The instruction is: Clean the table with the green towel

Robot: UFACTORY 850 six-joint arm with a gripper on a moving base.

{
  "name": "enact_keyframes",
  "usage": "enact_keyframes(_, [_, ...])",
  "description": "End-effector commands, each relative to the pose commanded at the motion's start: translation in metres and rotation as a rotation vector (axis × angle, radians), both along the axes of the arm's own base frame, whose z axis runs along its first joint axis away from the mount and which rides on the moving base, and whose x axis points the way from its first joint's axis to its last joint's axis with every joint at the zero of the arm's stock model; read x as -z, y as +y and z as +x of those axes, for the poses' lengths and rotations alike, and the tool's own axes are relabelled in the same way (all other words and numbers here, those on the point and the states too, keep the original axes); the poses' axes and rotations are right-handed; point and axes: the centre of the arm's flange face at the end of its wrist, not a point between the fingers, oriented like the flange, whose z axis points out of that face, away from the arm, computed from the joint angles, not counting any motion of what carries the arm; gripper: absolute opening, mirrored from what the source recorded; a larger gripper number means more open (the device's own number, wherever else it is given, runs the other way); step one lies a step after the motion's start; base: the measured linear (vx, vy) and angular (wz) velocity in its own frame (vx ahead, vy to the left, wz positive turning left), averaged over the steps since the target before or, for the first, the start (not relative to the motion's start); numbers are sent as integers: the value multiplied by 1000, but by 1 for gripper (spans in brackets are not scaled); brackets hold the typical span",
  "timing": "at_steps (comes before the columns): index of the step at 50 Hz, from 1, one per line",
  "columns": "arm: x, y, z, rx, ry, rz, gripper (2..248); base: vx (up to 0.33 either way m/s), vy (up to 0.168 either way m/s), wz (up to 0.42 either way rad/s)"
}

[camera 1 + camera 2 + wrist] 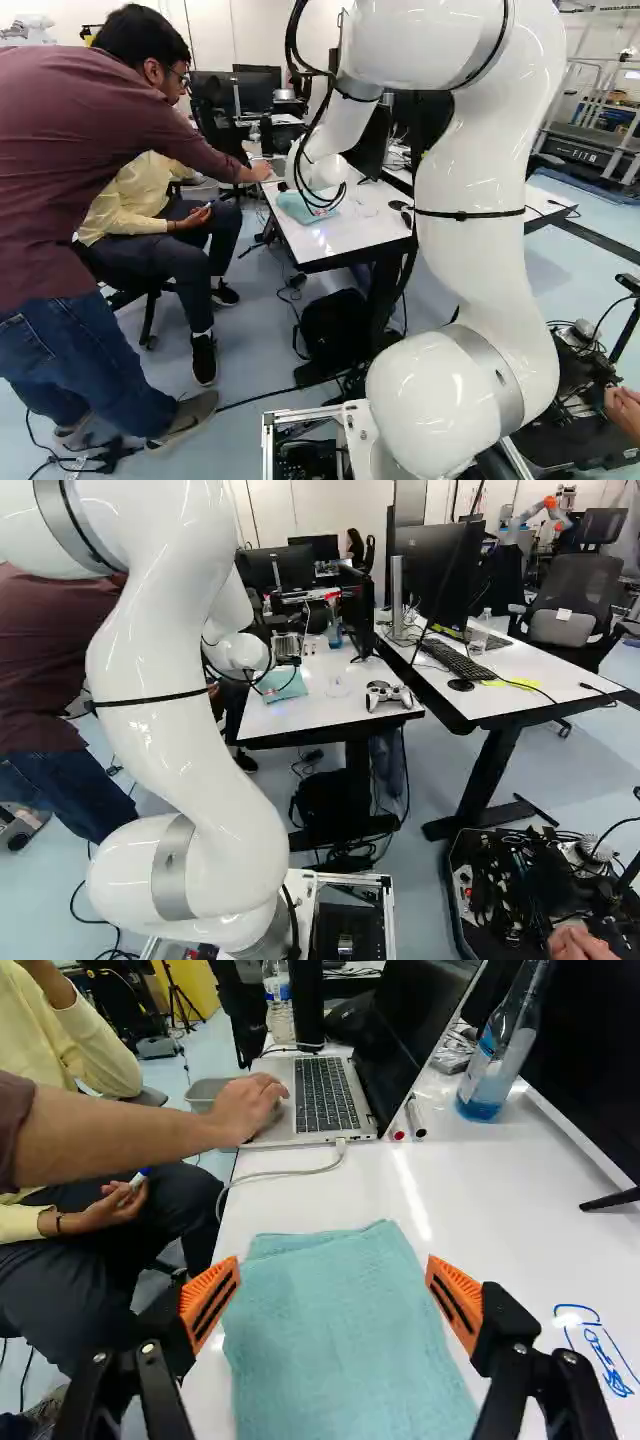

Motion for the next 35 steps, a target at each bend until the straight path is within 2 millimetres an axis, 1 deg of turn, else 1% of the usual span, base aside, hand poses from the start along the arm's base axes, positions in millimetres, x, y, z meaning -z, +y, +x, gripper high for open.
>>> enact_keyframes(35, [0,0,0,0,0,0,247,0,0,0])
